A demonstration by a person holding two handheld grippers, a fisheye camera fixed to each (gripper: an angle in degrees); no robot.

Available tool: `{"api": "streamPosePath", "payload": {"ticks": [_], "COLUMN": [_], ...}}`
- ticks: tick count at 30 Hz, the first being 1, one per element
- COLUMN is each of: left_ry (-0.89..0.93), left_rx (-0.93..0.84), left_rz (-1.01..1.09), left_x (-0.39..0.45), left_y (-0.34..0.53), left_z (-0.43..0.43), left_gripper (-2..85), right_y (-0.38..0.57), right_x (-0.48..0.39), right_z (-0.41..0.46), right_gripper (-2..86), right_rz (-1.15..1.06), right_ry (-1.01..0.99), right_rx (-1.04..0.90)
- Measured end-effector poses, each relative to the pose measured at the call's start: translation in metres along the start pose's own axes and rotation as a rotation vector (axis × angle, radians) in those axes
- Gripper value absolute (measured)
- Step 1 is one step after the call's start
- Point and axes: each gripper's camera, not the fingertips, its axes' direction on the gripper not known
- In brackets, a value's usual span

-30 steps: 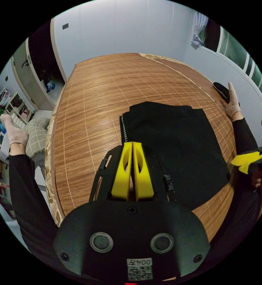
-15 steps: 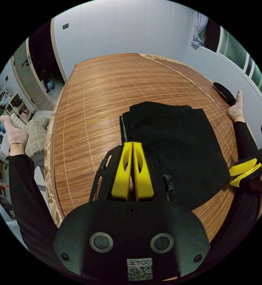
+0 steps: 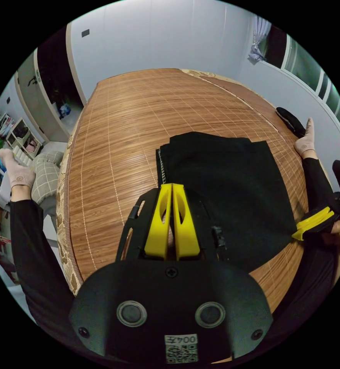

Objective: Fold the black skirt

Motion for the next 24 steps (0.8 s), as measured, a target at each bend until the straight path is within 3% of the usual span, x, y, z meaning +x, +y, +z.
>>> {"api": "streamPosePath", "payload": {"ticks": [8,11,14,17,24], "left_ry": [-0.023,0.001,0.041,0.229,0.562], "left_rx": [-0.001,-0.002,-0.010,-0.054,-0.072], "left_rz": [0.014,0.003,-0.018,-0.095,-0.309], "left_x": [-0.035,-0.057,-0.084,-0.131,-0.248], "left_y": [0.013,0.017,0.019,0.016,0.073], "left_z": [0.000,0.000,0.000,0.003,-0.027], "left_gripper": [0.1,0.2,0.5,1.1,6.1], "right_y": [0.009,0.019,0.029,0.030,0.028], "right_x": [0.027,0.041,0.067,0.085,0.104], "right_z": [-0.011,-0.025,-0.034,-0.030,-0.025], "right_gripper": [6.5,7.9,10.2,11.1,12.4], "right_rz": [0.094,0.132,0.180,0.213,0.269], "right_ry": [0.006,-0.061,-0.255,-0.367,-0.347], "right_rx": [0.015,0.116,0.221,0.219,0.174]}}
